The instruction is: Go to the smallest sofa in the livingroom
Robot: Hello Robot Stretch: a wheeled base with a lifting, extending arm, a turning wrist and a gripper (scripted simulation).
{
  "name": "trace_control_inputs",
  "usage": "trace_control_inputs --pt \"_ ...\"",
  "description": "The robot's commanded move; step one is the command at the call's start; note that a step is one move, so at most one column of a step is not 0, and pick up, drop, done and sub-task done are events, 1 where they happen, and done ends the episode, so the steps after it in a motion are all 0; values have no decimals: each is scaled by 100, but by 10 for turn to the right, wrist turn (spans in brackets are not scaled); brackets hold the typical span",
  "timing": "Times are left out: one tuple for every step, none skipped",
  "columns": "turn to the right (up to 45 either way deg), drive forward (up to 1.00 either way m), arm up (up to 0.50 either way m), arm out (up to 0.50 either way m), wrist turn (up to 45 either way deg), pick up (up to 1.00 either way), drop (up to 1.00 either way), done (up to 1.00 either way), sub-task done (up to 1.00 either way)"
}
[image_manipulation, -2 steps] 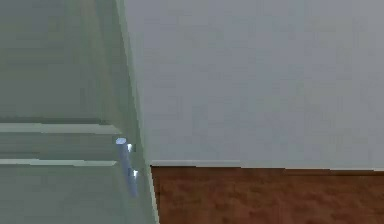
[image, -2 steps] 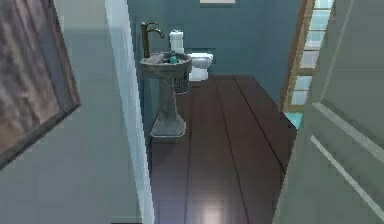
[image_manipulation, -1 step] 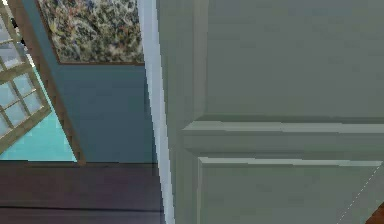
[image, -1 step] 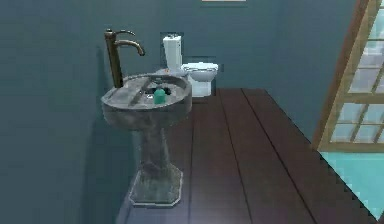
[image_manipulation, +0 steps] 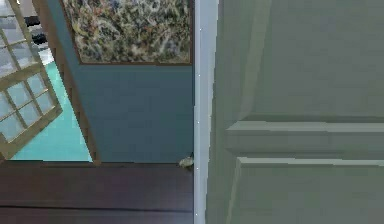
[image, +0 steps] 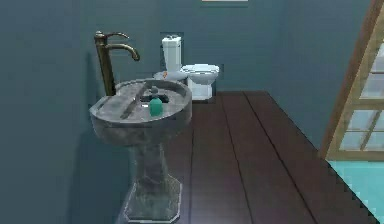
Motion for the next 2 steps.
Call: trace_control_inputs --pt "420 0 0 0 0 0 0 0 0" --pt "0 100 0 0 0 0 0 0 0"
